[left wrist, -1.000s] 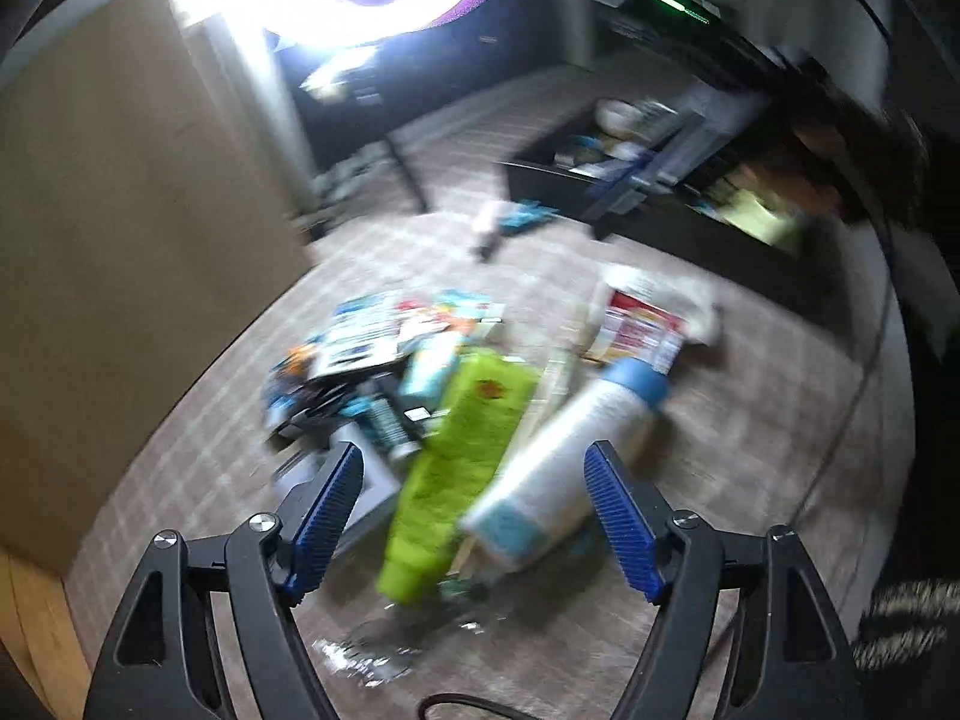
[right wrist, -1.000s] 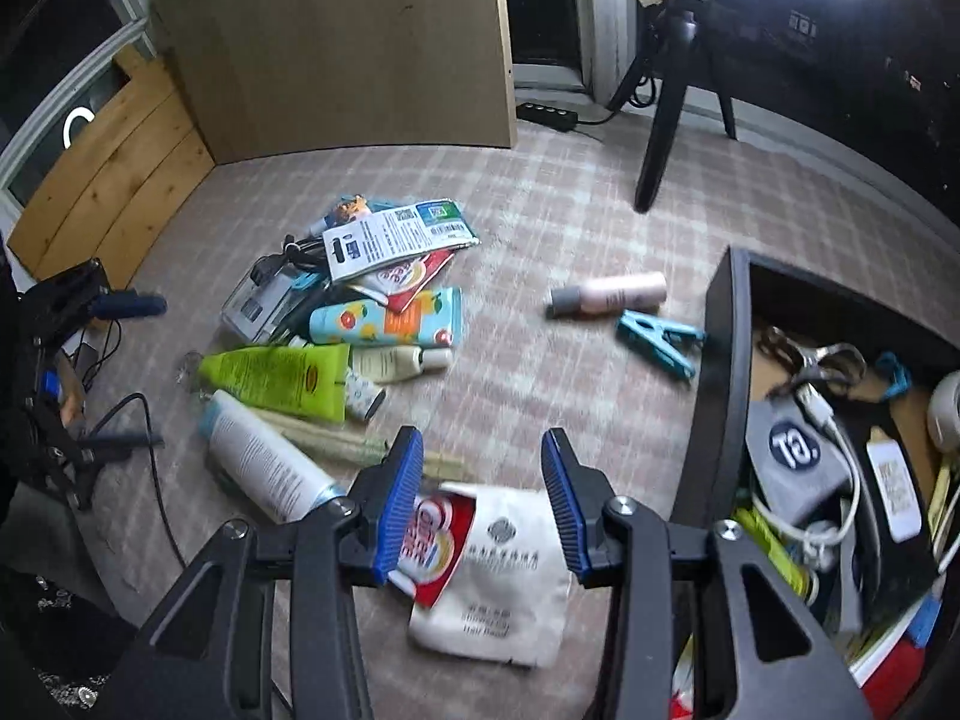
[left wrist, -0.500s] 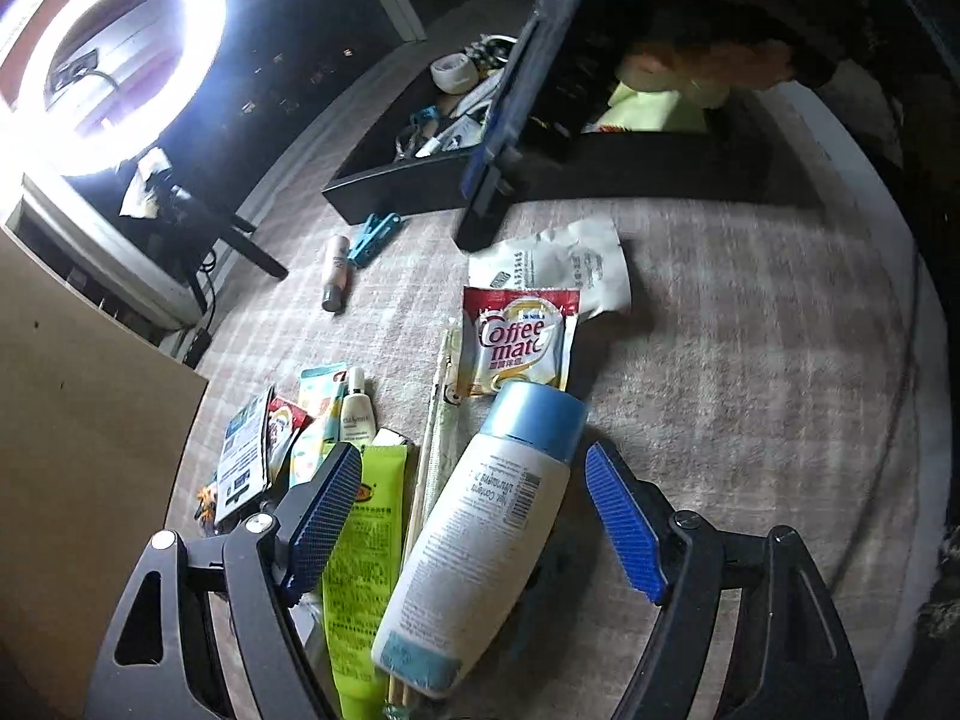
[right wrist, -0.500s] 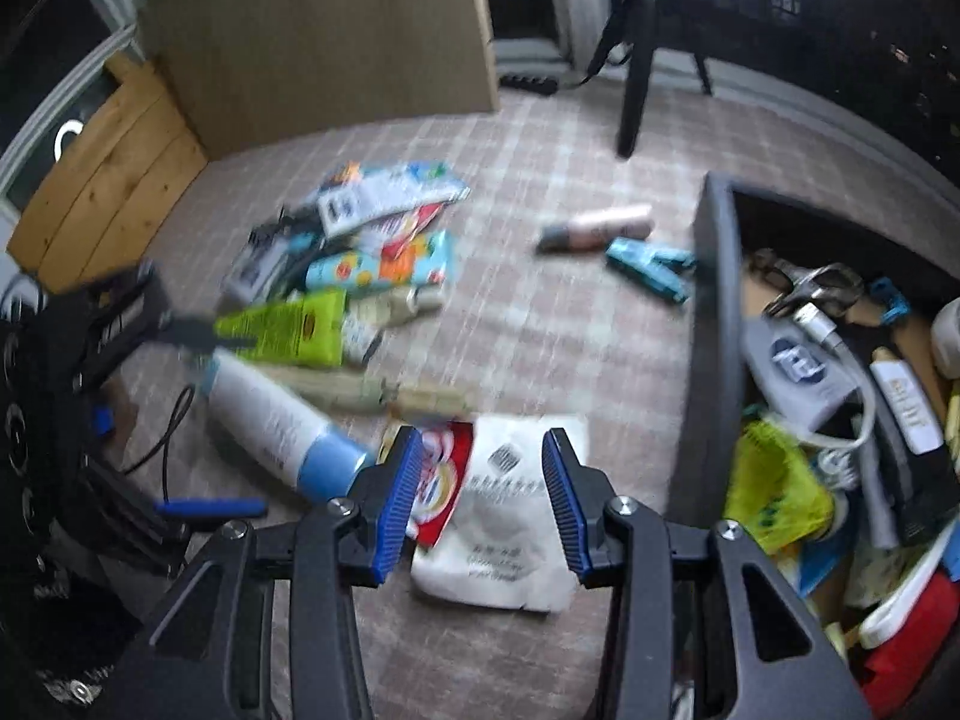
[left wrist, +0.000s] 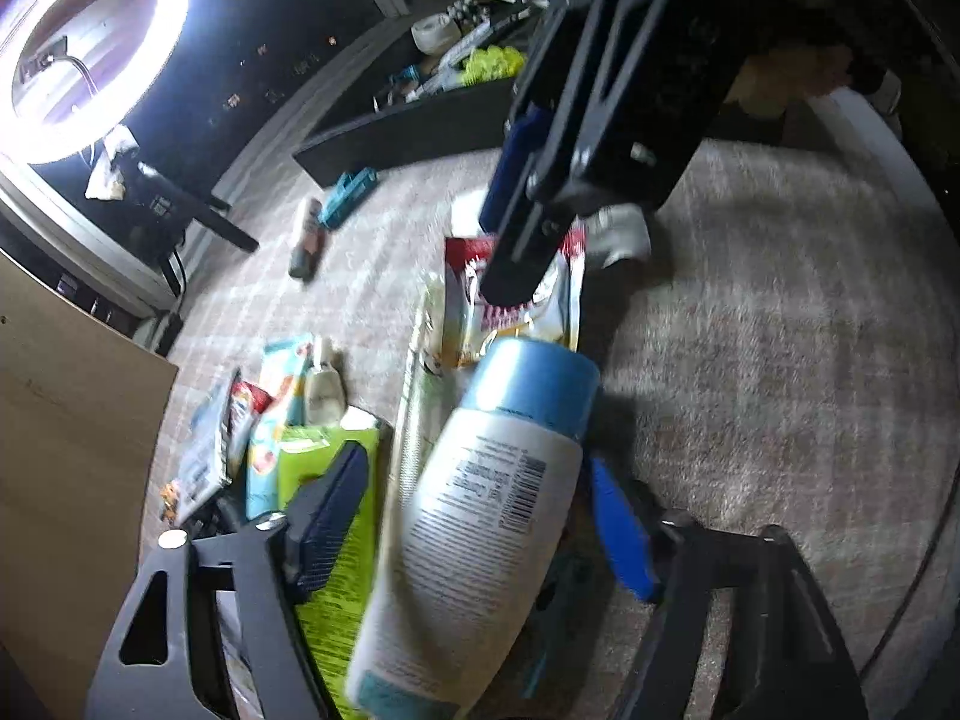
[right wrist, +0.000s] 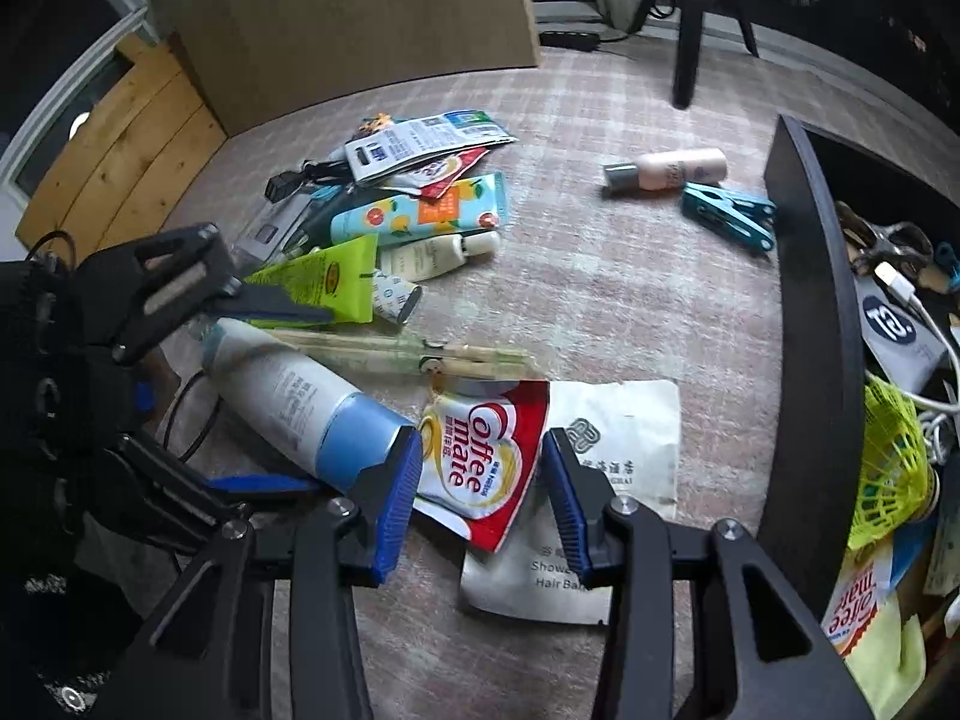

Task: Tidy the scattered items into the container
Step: 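Close left gripper on white bottle while right gripper grasps Coffee-mate packet, then carry bottle and packet over black tray and open both grippers to drop them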

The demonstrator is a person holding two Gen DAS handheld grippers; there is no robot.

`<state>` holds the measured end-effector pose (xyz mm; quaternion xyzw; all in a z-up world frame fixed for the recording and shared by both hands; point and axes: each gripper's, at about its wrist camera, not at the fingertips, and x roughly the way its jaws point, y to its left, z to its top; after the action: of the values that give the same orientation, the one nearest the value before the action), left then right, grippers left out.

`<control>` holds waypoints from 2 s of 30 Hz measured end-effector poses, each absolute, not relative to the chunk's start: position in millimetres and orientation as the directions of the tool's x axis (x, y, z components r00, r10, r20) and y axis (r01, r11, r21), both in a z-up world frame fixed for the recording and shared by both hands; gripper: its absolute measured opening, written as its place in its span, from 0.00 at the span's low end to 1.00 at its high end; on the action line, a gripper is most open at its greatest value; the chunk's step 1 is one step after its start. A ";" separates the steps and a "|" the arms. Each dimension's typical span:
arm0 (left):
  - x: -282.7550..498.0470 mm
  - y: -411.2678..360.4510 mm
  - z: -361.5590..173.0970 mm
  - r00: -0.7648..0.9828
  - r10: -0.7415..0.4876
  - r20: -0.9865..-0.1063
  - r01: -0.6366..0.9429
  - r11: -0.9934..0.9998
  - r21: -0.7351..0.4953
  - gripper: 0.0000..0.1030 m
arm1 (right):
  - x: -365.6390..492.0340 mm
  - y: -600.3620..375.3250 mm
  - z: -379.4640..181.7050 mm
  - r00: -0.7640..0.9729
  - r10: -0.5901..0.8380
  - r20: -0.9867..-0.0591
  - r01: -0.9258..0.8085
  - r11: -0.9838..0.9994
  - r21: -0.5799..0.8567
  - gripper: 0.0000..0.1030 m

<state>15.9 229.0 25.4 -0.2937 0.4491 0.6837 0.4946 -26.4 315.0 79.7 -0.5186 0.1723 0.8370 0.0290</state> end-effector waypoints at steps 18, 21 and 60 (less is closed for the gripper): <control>0.1 218.6 32.3 -0.208 0.455 -0.866 -0.977 -0.130 0.167 0.60 | -36.6 307.4 81.4 -0.440 -0.105 -0.892 -0.186 -0.961 0.205 0.35; -0.6 216.3 31.8 -0.190 0.450 -0.873 -0.981 -0.126 0.148 0.59 | -35.2 309.4 81.0 -0.448 -0.114 -0.887 -0.203 -0.953 0.225 0.35; 11.6 210.6 25.0 -0.209 0.476 -0.854 -0.975 -0.169 0.144 0.44 | -56.1 315.9 69.3 -0.444 -0.205 -0.872 -0.139 -0.946 0.293 0.35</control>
<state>11.6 210.6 25.0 -0.3394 0.3675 0.6850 0.5296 -56.1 315.9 69.3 -0.5270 0.1629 0.8339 -0.0197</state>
